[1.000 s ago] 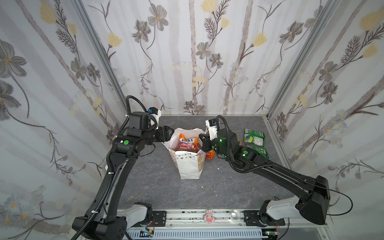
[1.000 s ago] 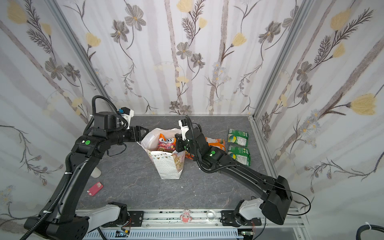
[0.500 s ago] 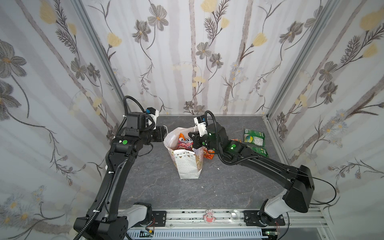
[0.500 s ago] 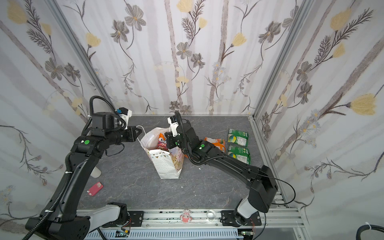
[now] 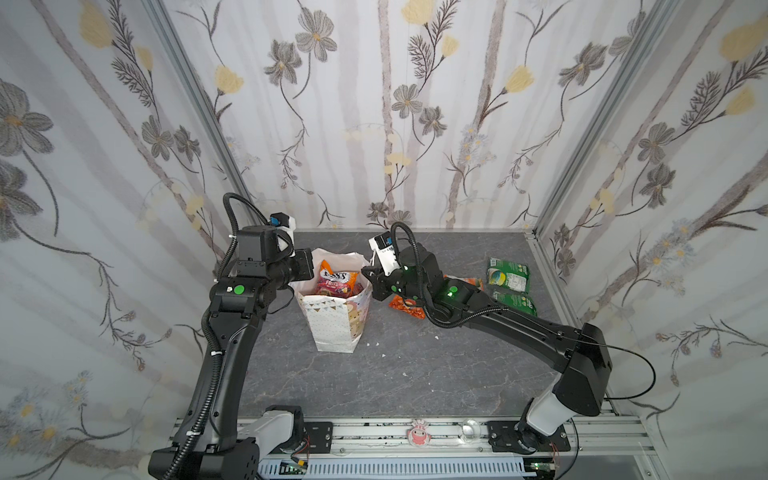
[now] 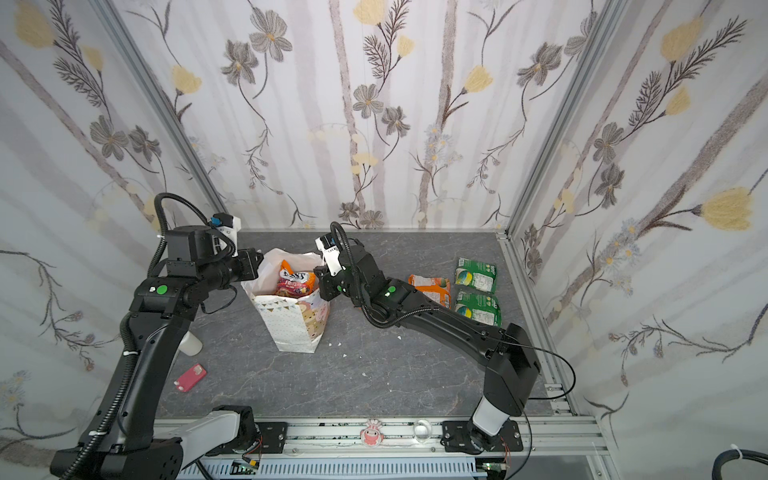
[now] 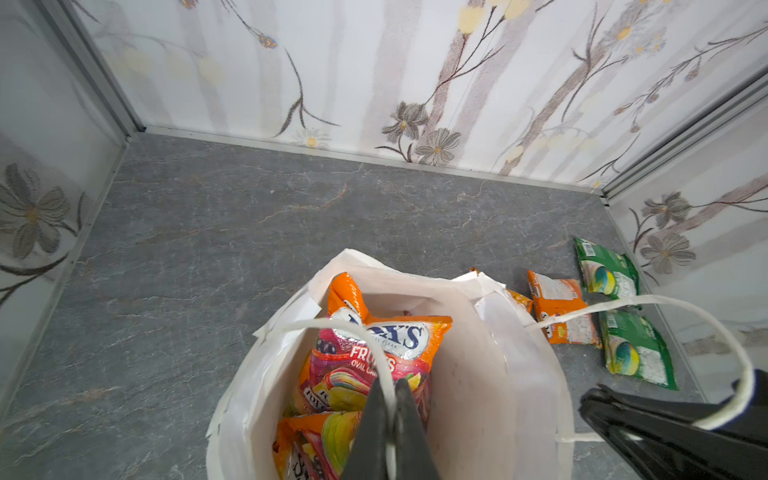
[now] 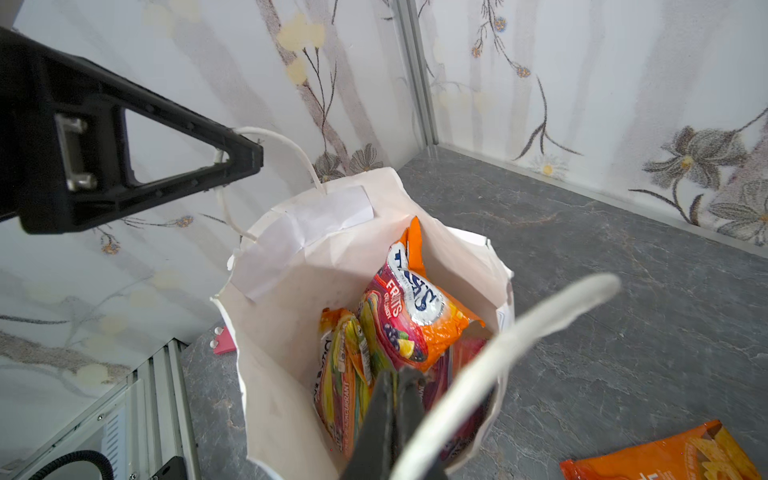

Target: Place the snacks into the paper bag

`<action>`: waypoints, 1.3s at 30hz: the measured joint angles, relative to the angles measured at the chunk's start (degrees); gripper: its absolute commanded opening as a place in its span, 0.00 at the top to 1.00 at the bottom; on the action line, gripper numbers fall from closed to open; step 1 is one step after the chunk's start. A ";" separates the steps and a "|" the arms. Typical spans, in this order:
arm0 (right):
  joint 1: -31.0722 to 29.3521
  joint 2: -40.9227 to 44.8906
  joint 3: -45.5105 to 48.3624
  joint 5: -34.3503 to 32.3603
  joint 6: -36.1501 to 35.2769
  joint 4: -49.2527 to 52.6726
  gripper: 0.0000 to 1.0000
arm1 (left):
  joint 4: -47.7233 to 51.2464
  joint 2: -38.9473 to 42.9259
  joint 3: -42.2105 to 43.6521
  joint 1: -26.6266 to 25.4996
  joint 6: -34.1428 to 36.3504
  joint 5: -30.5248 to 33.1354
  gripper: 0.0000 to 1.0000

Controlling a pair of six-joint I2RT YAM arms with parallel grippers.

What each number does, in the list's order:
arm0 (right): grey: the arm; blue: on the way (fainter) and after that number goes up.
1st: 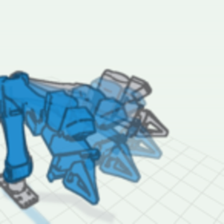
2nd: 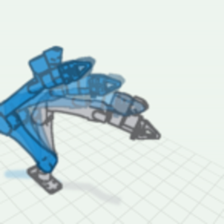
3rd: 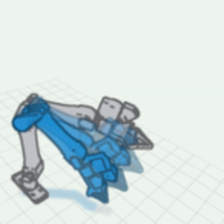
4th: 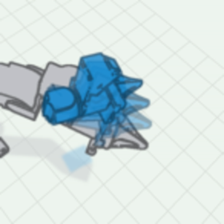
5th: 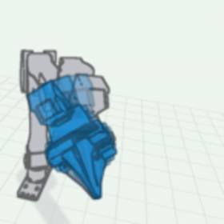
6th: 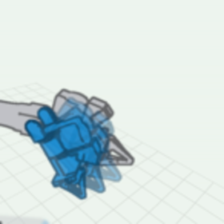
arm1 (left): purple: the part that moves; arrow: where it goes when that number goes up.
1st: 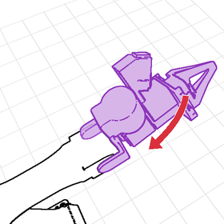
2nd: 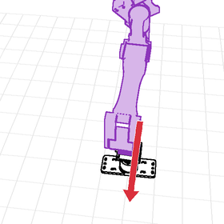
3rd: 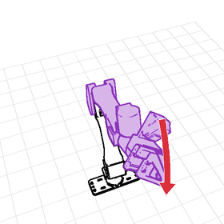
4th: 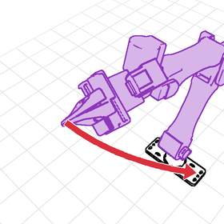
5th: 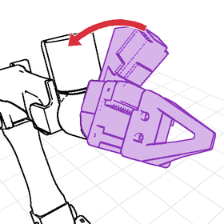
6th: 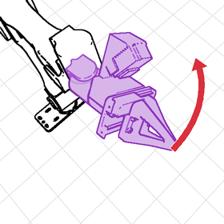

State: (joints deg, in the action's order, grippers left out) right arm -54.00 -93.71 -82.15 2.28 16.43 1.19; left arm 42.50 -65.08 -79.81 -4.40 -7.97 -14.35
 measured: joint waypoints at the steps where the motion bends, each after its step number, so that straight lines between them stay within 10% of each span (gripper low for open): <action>1: 0.00 0.37 0.59 -0.31 0.00 -0.17 1.00 | -0.15 0.31 0.28 0.07 0.00 0.72 0.89; 4: 0.00 0.83 1.22 -1.16 -0.02 -0.44 1.00 | -0.31 1.16 0.33 0.11 -0.09 2.75 0.85; 14: 0.68 4.39 3.43 -3.10 -0.44 0.74 1.00 | -0.24 2.69 -0.98 0.22 -1.01 7.23 0.28; 19: 1.38 5.57 4.70 -4.07 -0.44 0.74 0.95 | -0.20 2.86 0.09 0.22 -1.01 8.33 0.20; 22: 1.51 5.64 4.76 -4.15 -0.39 0.63 0.69 | -0.13 3.98 1.81 0.22 -1.05 8.72 0.17; 27: 1.36 6.51 4.79 -4.11 0.11 0.52 0.55 | -0.94 6.67 7.91 0.22 -1.68 8.09 0.15; 39: 0.50 19.34 12.07 -5.70 3.56 2.73 0.48 | -8.70 10.08 17.70 0.22 -4.52 6.73 0.14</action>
State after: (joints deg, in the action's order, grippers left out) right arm -53.49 -74.37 -70.08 -3.42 19.99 3.92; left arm 33.80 -55.00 -62.11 -4.19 -12.49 -7.62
